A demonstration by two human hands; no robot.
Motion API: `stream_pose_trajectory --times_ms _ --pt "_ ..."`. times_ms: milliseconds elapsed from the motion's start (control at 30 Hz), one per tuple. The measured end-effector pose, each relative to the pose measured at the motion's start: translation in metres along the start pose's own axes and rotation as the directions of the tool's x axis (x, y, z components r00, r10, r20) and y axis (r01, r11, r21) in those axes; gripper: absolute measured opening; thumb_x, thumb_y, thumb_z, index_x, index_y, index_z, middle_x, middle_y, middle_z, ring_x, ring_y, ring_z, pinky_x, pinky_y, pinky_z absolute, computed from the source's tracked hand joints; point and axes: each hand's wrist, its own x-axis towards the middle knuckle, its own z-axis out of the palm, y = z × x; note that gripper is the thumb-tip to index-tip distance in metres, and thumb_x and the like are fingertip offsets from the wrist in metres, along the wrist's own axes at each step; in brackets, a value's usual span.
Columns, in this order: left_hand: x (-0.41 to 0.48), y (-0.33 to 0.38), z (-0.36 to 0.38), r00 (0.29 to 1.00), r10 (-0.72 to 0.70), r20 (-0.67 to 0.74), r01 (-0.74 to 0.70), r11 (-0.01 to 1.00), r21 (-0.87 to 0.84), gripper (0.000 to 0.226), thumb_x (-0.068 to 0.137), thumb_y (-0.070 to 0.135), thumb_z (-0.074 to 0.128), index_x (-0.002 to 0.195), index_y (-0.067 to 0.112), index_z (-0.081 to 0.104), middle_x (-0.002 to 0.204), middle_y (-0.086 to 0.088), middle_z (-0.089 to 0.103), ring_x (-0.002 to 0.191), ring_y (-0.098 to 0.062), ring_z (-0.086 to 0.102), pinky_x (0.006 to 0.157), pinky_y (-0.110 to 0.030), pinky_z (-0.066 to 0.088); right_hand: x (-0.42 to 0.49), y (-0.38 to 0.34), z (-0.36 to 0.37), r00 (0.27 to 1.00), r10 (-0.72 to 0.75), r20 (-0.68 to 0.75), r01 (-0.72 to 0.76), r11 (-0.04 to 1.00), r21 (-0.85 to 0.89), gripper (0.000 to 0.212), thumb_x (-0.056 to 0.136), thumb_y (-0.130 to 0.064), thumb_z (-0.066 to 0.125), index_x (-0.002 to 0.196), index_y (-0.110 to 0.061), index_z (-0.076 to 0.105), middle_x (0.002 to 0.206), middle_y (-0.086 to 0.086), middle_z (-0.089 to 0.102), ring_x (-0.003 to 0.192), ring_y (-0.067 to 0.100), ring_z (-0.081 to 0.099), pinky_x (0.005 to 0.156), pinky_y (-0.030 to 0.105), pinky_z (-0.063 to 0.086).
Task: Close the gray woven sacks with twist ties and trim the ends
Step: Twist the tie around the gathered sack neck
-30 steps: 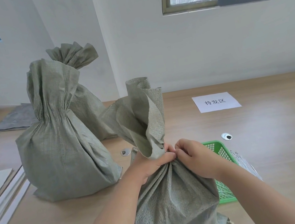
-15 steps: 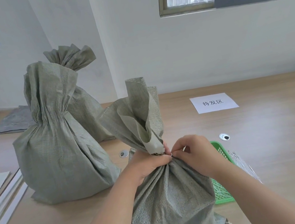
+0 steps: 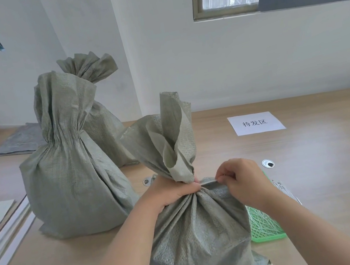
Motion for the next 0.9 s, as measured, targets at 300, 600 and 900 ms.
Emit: stream_pose_trajectory --times_ms 300,600,900 --pt "-0.003 0.008 0.002 0.999 0.036 -0.015 -0.037 0.998 -0.044 0.022 0.077 0.02 0.085 0.095 0.029 0.076 0.098 0.013 0.077 0.097 -0.001 0.069 0.088 -0.022 0.052 0.012 -0.019 0.01 0.943 -0.217 0.254 0.294 0.9 -0.322 0.019 0.093 -0.026 0.051 0.102 -0.029 0.067 0.095 -0.002 0.067 0.09 0.027 0.063 0.073 0.039 0.053" --pt "-0.017 0.003 0.005 0.993 -0.054 -0.103 0.044 0.994 -0.098 0.028 0.058 0.035 0.074 0.081 0.02 0.065 0.085 0.004 0.068 0.09 -0.015 0.065 0.089 -0.037 0.056 0.021 -0.022 0.02 0.899 -0.299 0.318 0.415 0.815 -0.405 0.035 0.092 -0.042 0.04 0.068 -0.018 0.046 0.065 0.005 0.055 0.065 0.032 0.049 0.055 0.033 0.037" --pt "-0.002 -0.017 0.006 0.999 -0.04 -0.012 0.039 0.997 -0.072 0.043 0.075 0.058 0.07 0.1 0.023 0.071 0.103 0.004 0.071 0.106 -0.013 0.066 0.098 -0.033 0.053 0.017 0.001 0.029 0.895 -0.424 0.137 0.441 0.801 -0.404 0.035 0.076 -0.038 0.037 0.051 -0.014 0.037 0.041 -0.002 0.026 0.04 0.026 0.029 0.038 0.025 0.026"
